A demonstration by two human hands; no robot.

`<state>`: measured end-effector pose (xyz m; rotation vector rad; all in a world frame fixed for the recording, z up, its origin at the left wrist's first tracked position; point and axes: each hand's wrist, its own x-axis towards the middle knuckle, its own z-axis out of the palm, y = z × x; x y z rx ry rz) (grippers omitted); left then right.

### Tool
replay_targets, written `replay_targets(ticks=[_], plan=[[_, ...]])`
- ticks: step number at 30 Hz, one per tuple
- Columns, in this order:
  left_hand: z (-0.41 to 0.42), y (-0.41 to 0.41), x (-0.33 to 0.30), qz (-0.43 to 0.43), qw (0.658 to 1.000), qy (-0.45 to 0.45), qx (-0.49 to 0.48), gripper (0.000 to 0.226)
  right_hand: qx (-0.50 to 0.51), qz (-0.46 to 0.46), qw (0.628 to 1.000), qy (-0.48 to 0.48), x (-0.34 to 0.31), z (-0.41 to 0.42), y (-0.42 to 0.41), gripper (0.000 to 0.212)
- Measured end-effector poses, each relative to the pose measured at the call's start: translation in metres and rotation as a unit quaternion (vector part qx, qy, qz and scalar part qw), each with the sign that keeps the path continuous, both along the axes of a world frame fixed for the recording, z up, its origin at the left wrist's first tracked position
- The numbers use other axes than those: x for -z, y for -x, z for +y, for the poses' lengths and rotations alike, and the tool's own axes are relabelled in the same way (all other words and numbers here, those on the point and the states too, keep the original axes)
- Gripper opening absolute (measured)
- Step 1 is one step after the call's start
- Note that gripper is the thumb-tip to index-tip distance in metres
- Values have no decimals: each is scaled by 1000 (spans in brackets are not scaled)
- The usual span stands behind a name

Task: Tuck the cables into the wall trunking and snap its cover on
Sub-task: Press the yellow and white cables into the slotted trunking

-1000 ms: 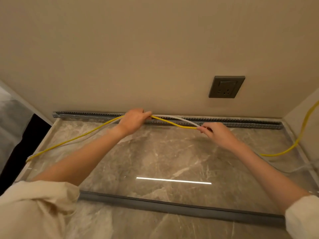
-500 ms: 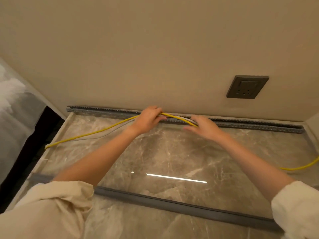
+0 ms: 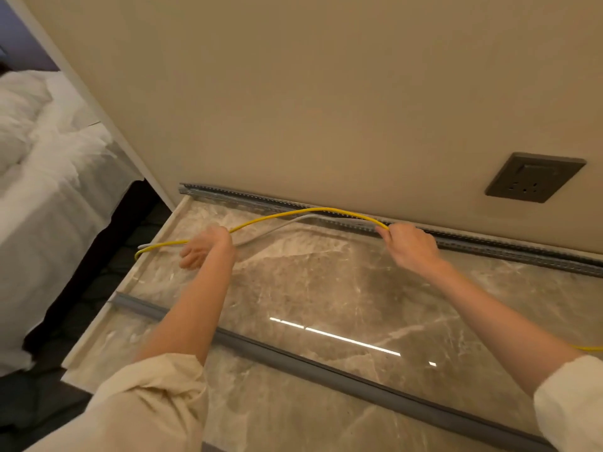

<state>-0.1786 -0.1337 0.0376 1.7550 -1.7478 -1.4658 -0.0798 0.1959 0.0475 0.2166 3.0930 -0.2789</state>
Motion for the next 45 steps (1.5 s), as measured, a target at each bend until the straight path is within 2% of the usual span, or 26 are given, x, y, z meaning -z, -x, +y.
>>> replay_targets(ticks=[2, 3, 5, 7, 9, 13, 16, 19, 21, 22, 23, 24, 25, 27, 29, 30, 31, 32, 33, 34, 37, 39, 42, 45], plan=[[-16, 3, -1, 59, 996, -63, -11, 44, 0, 2, 1000, -4, -2, 0, 2, 55], [-22, 9, -3, 82, 993, -89, 19, 44, 0, 1, 1000, -1, -2, 1, 1, 55], [-32, 22, -8, 102, 989, -80, 65, 40, 0, -9, 1000, 17, -2, 2, 1, 55], [-39, 39, -12, 194, 973, -119, 23, 34, 3, -24, 999, 38, -1, 3, 1, 55], [-37, 53, -28, 234, 964, -118, 42, 20, 5, -37, 998, 53, 0, 3, 3, 55], [-32, 86, -45, 234, 954, -64, 175, 32, 4, -48, 997, 66, 4, 5, 7, 54], [-31, 96, -39, 195, 950, -28, 242, 20, 1, -35, 997, 67, 3, 7, 11, 54], [-26, 96, -24, 61, 935, 41, 346, 40, -11, -41, 997, 65, 2, 10, 15, 52], [-12, 88, -15, -62, 915, 156, 367, 43, -27, -61, 996, 66, 3, 13, 17, 48], [1, 78, -14, -96, 902, 228, 355, 44, -34, -68, 995, 69, 3, 15, 17, 46], [14, 67, -11, -84, 886, 301, 343, 45, -39, -70, 994, 77, 4, 17, 17, 44], [28, 54, -9, -27, 856, 371, 358, 45, -41, -69, 992, 92, 5, 19, 17, 40], [41, 42, -6, 56, 801, 426, 417, 44, -41, -66, 991, 110, 6, 22, 17, 34], [68, 17, 0, 210, 629, 470, 582, 43, -35, -58, 987, 145, 5, 28, 16, 20], [94, 0, 2, 269, 459, 485, 694, 52, -35, -44, 982, 182, 3, 36, 15, 10], [107, -5, 1, 273, 388, 498, 726, 57, -35, -35, 978, 205, 1, 40, 14, 10], [120, -9, 1, 270, 336, 504, 749, 60, -33, -26, 974, 224, -1, 45, 12, 12], [134, -12, 1, 266, 302, 500, 767, 59, -29, -20, 970, 240, -4, 51, 9, 14], [146, -14, 0, 264, 286, 491, 780, 53, -26, -18, 967, 252, -7, 57, 5, 15], [157, -15, -1, 262, 283, 480, 788, 43, -24, -24, 964, 262, -9, 64, 0, 15], [178, -13, -4, 210, 309, 469, 800, 18, -36, -60, 961, 269, -11, 91, -20, 8], [185, -9, -6, 178, 327, 482, 793, 16, -36, -60, 968, 242, -8, 113, -38, 16], [186, 1, -12, 153, 358, 492, 779, 24, 2, -14, 980, 196, -3, 148, -64, 36], [193, 3, -18, 114, 357, 501, 780, 27, 18, 16, 985, 172, -2, 174, -82, 37]])
